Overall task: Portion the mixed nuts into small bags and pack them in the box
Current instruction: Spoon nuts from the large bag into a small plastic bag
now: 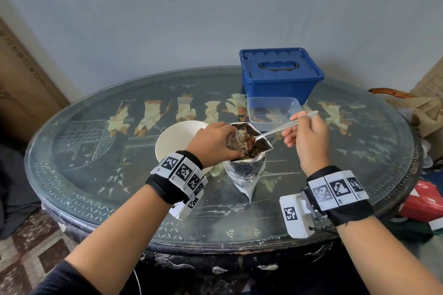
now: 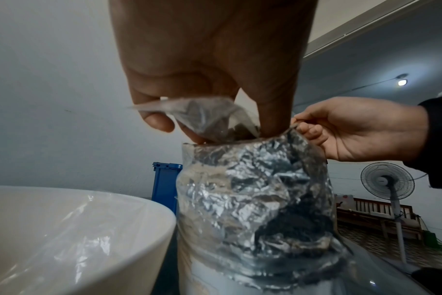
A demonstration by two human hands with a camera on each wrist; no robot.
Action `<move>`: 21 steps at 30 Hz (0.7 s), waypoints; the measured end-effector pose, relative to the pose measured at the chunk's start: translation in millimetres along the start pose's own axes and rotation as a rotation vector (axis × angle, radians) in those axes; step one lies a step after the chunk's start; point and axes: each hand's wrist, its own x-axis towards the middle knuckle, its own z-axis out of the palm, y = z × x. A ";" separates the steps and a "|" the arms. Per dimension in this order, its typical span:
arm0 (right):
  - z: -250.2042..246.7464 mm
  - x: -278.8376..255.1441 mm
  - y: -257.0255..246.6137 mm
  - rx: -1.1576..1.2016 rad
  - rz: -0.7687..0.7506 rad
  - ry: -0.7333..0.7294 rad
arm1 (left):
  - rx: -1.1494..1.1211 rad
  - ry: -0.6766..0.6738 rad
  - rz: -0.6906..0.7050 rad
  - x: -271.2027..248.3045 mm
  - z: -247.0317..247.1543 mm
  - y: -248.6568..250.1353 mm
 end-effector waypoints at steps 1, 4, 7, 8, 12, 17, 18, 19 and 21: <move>0.8 -0.2 -0.4 0.004 0.004 -0.009 | 0.011 0.003 0.004 -0.1 0.9 0.2; 4.4 0.4 -2.6 0.016 0.016 -0.046 | 0.026 0.011 0.008 -0.3 4.1 0.0; 7.9 2.8 -6.0 0.019 0.033 -0.096 | -0.003 0.020 -0.006 -0.4 6.0 -0.9; 8.4 4.0 -7.2 0.011 0.037 -0.105 | -0.014 0.026 -0.011 -0.4 6.6 -1.2; 10.4 6.5 -13.1 -0.022 0.016 -0.151 | -0.023 0.041 -0.018 -0.3 8.4 -0.1; 14.4 7.8 -24.9 -0.071 -0.079 -0.181 | -0.029 0.051 -0.042 0.9 7.7 4.2; 15.0 8.4 -28.0 -0.090 -0.113 -0.186 | -0.036 0.056 -0.049 0.6 6.8 5.3; 15.5 8.7 -31.6 -0.111 -0.150 -0.195 | -0.044 0.062 -0.056 0.1 5.9 6.5; 16.3 10.0 -39.1 -0.156 -0.238 -0.222 | -0.068 0.083 -0.065 -0.5 4.6 8.1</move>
